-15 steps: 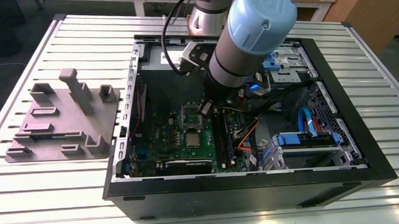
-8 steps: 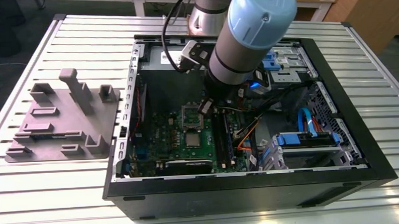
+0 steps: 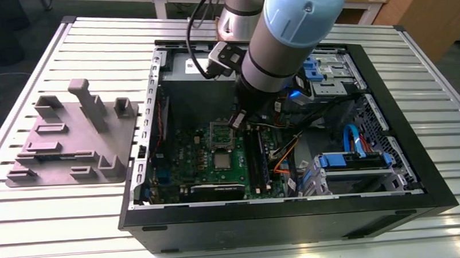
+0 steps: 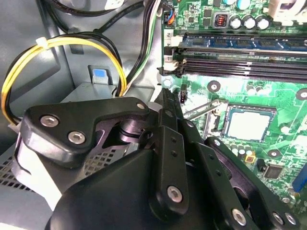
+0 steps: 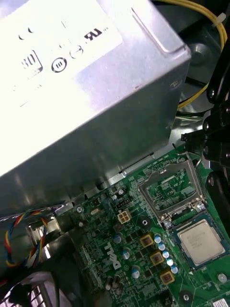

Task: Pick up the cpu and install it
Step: 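Close the cpu cover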

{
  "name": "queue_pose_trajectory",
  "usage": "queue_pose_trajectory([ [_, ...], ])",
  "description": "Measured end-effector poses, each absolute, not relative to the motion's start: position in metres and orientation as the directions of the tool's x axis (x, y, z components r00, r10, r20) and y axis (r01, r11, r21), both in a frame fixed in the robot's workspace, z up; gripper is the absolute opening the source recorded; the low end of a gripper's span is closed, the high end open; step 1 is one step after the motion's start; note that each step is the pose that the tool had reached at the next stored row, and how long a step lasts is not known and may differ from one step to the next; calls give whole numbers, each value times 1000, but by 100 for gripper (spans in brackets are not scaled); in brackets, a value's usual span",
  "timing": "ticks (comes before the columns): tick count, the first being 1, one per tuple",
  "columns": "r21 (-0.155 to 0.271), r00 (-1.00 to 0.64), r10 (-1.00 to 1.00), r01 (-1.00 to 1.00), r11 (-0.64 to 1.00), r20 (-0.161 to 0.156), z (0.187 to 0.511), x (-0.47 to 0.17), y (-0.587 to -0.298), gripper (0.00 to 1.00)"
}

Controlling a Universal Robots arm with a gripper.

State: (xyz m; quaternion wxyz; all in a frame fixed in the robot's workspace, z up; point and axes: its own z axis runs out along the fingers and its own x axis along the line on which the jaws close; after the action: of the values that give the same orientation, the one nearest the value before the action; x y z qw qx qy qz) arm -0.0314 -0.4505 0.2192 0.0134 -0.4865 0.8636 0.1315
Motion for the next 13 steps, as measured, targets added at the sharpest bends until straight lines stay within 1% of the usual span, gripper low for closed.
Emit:
queue_pose_trajectory([
  [9, 208, -526, -839, -844, 495, -140, 226, -34, -450, 10],
  [13, 195, -526, -842, -844, 499, -119, 226, -34, -450, 10],
])
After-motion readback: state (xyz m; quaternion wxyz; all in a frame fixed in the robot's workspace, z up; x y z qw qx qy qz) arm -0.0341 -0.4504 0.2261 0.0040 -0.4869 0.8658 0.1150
